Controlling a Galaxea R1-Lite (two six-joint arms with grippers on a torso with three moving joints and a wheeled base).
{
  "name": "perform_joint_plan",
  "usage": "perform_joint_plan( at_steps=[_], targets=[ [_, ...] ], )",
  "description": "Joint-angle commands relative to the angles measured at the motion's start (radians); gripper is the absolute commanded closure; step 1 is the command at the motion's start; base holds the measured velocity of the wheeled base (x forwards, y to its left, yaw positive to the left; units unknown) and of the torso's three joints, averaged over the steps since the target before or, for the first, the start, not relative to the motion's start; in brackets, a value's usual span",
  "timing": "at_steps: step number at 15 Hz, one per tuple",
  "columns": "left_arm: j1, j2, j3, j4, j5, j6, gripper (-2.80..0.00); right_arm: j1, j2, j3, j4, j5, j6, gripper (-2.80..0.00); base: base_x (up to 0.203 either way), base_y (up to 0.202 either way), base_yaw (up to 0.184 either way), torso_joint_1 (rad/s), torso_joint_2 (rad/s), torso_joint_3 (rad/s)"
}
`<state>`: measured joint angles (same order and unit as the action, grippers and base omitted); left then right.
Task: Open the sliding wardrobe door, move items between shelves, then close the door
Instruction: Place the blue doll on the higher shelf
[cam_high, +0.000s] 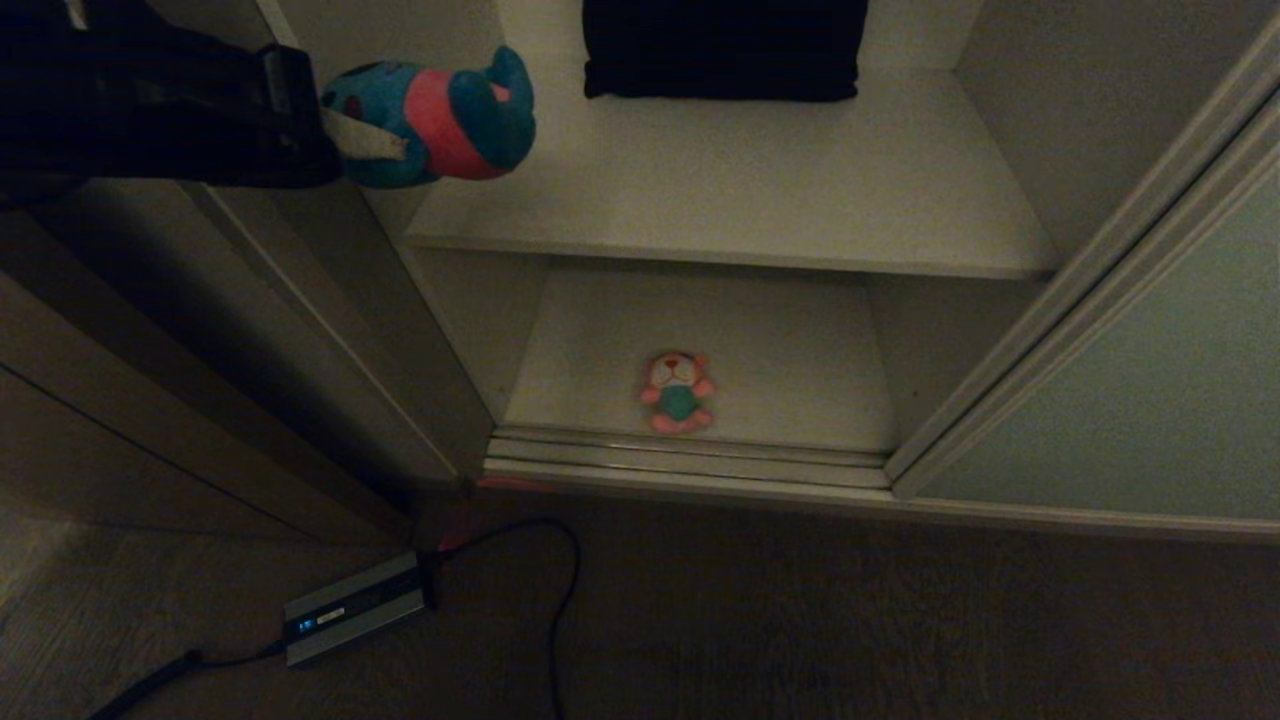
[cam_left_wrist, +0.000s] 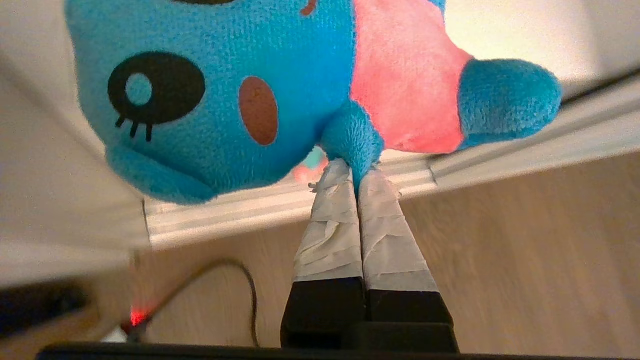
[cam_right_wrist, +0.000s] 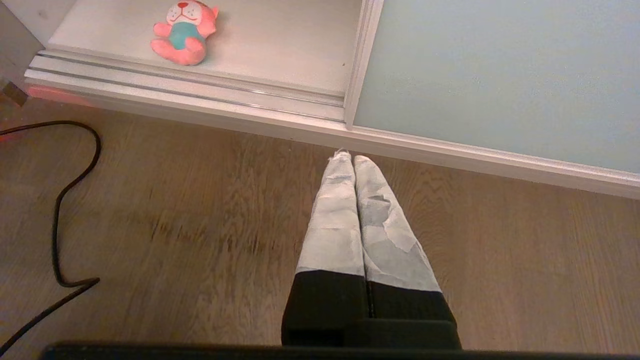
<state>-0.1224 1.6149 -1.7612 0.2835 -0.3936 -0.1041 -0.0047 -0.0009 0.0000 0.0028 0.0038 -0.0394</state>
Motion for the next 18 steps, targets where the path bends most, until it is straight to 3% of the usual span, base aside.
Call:
perform_joint_plan(
  at_steps=[1,3,5,7,18],
  targets=[
    [-0.015,0.179,-0.113,-0.013,0.011,-0.001,0.0,0.0,0.001,0.003,0.0,0.001,0.0,0.0,0.0,0.0,0.0,0.0,0.0,0.0],
    [-0.018,0.254,-0.173,-0.039,0.015,0.03,0.0,0.0,0.001,0.003,0.0,0.001,0.0,0.0,0.0,0.0,0.0,0.0,0.0,0.0],
    [-0.019,0.316,-0.179,-0.096,0.017,0.112,0.0,0.0,0.001,0.003,0.0,0.001,0.0,0.0,0.0,0.0,0.0,0.0,0.0,0.0],
    [-0.02,0.356,-0.181,-0.172,0.018,0.145,0.0,0.0,0.001,0.003,0.0,0.001,0.0,0.0,0.0,0.0,0.0,0.0,0.0,0.0],
    [-0.051,0.498,-0.181,-0.518,0.112,0.136,0.0,0.0,0.001,0.003,0.0,0.001,0.0,0.0,0.0,0.0,0.0,0.0,0.0,0.0]
  ],
)
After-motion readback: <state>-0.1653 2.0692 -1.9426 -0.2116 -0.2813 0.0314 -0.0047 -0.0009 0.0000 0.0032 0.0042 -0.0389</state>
